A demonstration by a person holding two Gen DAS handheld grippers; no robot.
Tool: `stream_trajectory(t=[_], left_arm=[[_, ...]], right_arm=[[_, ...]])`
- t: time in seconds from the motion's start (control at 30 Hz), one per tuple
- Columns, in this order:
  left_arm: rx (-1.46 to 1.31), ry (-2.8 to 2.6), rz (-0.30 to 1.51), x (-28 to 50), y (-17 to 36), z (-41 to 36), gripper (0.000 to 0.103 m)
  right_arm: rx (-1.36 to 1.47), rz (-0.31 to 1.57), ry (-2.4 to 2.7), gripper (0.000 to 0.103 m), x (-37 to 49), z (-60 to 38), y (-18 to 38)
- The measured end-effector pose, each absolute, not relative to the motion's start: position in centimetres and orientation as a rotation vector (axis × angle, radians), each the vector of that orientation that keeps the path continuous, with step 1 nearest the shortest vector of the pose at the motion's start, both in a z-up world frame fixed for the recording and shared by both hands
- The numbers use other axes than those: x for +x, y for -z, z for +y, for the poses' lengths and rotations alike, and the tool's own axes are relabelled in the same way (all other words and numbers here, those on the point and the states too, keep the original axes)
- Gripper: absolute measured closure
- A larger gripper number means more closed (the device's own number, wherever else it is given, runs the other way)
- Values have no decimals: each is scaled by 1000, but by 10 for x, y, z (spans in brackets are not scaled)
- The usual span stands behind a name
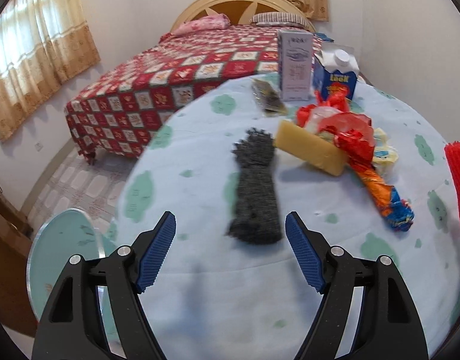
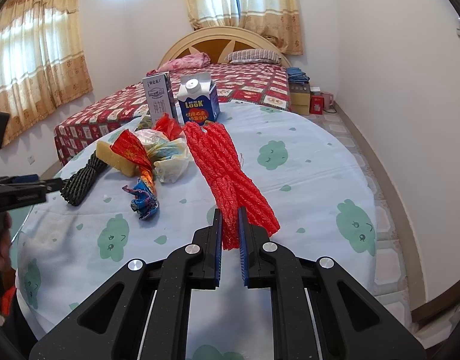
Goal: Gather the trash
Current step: 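Grasp the black mesh net with the left tool and lift it, then carry the black net over the bin with the left tool while the right tool carries the red net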
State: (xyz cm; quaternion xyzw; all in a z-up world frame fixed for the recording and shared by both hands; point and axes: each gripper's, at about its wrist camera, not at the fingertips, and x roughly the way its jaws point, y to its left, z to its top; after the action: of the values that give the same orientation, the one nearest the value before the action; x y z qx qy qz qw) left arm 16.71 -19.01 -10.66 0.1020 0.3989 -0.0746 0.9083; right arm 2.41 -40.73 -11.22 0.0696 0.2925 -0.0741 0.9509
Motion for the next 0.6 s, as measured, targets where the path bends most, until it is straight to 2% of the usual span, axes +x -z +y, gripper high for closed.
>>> stream_trajectory(t=[0.1, 0.13, 0.17, 0.23, 0.27, 0.33, 0.6], left_arm=[[204, 137, 850, 180, 120, -197, 29], [210, 128, 860, 183, 124, -197, 36], [207, 132, 882, 188, 128, -196, 54], [193, 169, 924, 193, 134, -194, 75], [191, 182, 929, 193, 134, -191, 78], [203, 193, 913, 189, 130, -186, 81], [236, 200, 841, 157, 100, -140, 82]], right_arm=[[141, 597, 138, 92, 25, -404, 113], [141, 598, 131, 92, 25, -402, 114], [138, 600, 125, 92, 26, -400, 114], [134, 599, 114, 92, 26, -397, 113], [133, 598, 111, 92, 26, -395, 112], [126, 598, 102, 92, 28, -390, 110], [94, 584, 48, 92, 37, -360, 99]])
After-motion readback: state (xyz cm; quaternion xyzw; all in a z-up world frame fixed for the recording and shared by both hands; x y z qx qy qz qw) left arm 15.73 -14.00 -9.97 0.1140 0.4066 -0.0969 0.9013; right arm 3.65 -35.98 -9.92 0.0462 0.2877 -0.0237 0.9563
